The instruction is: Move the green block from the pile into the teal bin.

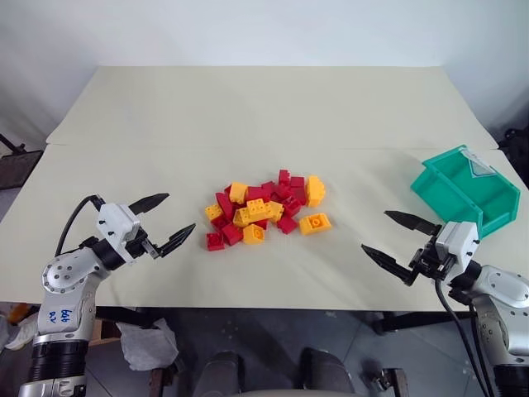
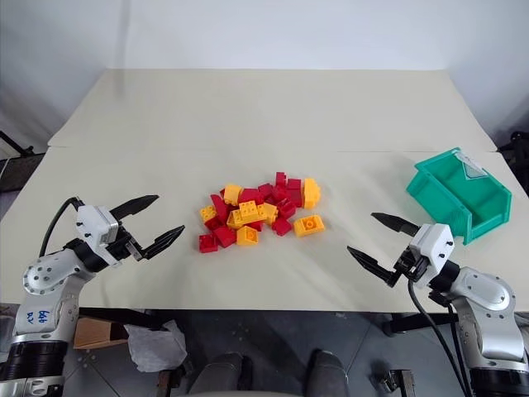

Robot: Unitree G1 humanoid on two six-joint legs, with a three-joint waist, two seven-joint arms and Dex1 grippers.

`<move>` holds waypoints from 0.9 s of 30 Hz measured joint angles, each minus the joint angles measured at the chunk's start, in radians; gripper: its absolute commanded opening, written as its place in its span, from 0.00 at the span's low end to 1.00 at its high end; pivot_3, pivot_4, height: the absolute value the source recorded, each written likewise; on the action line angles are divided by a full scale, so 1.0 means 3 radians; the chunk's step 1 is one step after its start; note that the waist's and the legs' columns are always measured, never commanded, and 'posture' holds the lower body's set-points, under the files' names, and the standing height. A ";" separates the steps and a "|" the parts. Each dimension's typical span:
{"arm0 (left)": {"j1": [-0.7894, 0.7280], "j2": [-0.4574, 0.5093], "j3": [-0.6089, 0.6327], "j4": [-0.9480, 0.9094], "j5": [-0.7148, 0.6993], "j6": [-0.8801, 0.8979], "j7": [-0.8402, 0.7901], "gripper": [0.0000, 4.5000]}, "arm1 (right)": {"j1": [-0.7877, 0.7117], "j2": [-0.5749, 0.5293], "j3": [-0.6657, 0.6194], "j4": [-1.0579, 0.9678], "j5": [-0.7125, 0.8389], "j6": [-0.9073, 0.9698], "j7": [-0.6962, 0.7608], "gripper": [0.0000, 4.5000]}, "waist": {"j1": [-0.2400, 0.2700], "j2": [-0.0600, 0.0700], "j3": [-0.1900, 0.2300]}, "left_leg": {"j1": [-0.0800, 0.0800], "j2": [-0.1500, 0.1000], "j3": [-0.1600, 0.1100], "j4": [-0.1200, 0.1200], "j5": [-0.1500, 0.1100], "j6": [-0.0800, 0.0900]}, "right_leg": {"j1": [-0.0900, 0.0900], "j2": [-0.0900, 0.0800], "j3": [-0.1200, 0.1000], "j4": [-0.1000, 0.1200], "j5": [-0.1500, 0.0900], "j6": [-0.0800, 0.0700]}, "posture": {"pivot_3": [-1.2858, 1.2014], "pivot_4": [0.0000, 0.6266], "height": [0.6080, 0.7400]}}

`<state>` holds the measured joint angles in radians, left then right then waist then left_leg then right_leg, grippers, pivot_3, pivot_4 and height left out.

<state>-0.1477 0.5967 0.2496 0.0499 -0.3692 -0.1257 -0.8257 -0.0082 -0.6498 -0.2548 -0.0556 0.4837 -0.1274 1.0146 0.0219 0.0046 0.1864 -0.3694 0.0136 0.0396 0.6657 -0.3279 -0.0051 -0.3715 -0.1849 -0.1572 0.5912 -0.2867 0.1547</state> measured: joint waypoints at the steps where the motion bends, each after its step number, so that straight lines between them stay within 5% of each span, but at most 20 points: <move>1: 0.0000 0.0001 -0.0010 0.0000 0.0012 0.0000 -0.0002 1.00 | -0.0001 0.0000 0.0000 0.0000 0.0000 0.0000 0.0003 0.99 | 0.0000 0.0000 0.0000 | 0.0000 0.0000 0.0000 0.0000 0.0000 0.0000 | 0.0000 0.0000 0.0000 0.0000 0.0000 0.0000 | 0.52 0.24 1.00; 13: 0.0191 -0.0022 0.0114 0.0028 -0.0274 0.0051 -0.0212 1.00 | -0.0098 0.0040 0.0094 -0.0083 0.0081 0.0172 0.0067 0.99 | -0.0018 0.0000 0.0000 | 0.0000 0.0004 0.0003 0.0000 0.0000 0.0000 | -0.0005 0.0003 0.0002 0.0003 0.0000 -0.0002 | 0.52 0.24 1.00; 16: 0.0327 -0.0021 0.0301 0.0087 -0.0352 0.0033 -0.0234 1.00 | -0.0248 0.0074 0.0317 -0.0302 0.0149 0.0400 0.0070 0.87 | -0.0047 0.0001 0.0000 | 0.0000 0.0005 0.0005 0.0000 0.0000 -0.0001 | -0.0006 0.0003 0.0004 0.0005 0.0001 -0.0003 | 0.52 0.24 1.00; 27: 0.1237 -0.0120 0.0806 -0.0011 -0.0387 -0.0047 -0.0150 1.00 | -0.1046 0.0343 0.1290 -0.0506 -0.0078 0.0960 0.0135 0.02 | -0.0072 -0.0004 0.0000 | -0.0004 0.0006 0.0002 0.0001 -0.0003 -0.0002 | -0.0011 0.0003 0.0003 0.0005 0.0001 -0.0003 | 0.52 0.24 1.00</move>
<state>0.2235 0.5607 0.4914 0.0467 -0.4854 -0.1399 -0.8707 -0.3219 -0.5467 0.1322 -0.2074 0.4603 0.1606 1.0552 0.0003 0.0036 0.1865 -0.3705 0.0154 0.0403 0.6660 -0.3290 -0.0056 -0.3747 -0.1840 -0.1562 0.5928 -0.2865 0.1539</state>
